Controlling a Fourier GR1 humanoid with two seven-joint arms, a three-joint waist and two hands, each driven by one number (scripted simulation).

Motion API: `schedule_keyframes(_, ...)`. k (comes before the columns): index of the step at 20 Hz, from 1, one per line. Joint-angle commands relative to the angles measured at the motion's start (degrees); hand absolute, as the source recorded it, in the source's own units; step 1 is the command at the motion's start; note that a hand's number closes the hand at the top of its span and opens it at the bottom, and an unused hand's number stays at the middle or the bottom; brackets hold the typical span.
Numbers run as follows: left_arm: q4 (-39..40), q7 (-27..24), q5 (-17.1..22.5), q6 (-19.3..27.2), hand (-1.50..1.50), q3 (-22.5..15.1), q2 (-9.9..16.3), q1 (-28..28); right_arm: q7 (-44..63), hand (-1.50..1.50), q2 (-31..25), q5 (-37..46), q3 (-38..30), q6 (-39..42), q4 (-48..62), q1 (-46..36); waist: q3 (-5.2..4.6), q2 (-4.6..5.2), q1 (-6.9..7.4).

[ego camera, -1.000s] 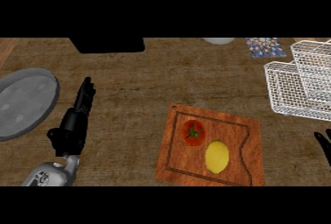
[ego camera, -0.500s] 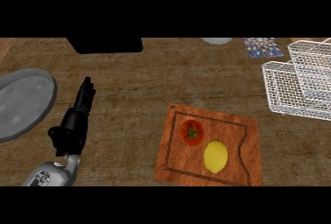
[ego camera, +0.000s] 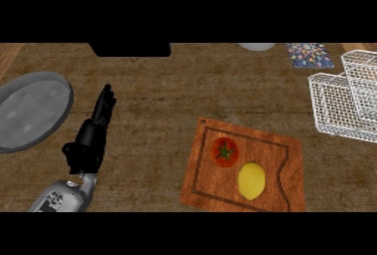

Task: Pick the lemon from the cutting board and place it in the tiered basket

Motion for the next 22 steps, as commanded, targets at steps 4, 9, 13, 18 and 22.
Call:
schedule_keyframes(4,1.50,0.17,-0.69,-0.72,0.00,0.70,-1.44,-1.66,23.74,-1.50,-3.37,3.36,11.02,-3.70,-15.31,-6.31,0.14,-0.03,0.58)
schedule_keyframes(9,2.50,0.02,-0.70,-1.94,0.00,1.16,-1.46,-1.73,33.65,-1.50,-8.20,3.25,19.43,-4.16,-13.22,-17.68,0.07,0.01,1.66)
schedule_keyframes(13,0.97,1.05,-1.30,-2.30,0.00,1.05,-2.10,-2.21,42.75,-1.50,-8.01,5.61,29.49,-5.11,-9.53,-26.91,0.16,-0.04,1.79)
schedule_keyframes(18,-2.77,5.04,-2.79,-1.74,0.00,1.06,-2.30,-0.83,50.53,-1.50,-4.10,6.40,38.31,-4.41,-3.15,-37.61,0.27,-0.16,1.52)
schedule_keyframes(22,2.24,-0.20,-3.56,-2.14,0.00,1.98,-4.28,0.42,53.90,-1.50,-4.06,9.72,42.42,-4.03,-4.19,-39.58,0.25,-0.25,0.66)
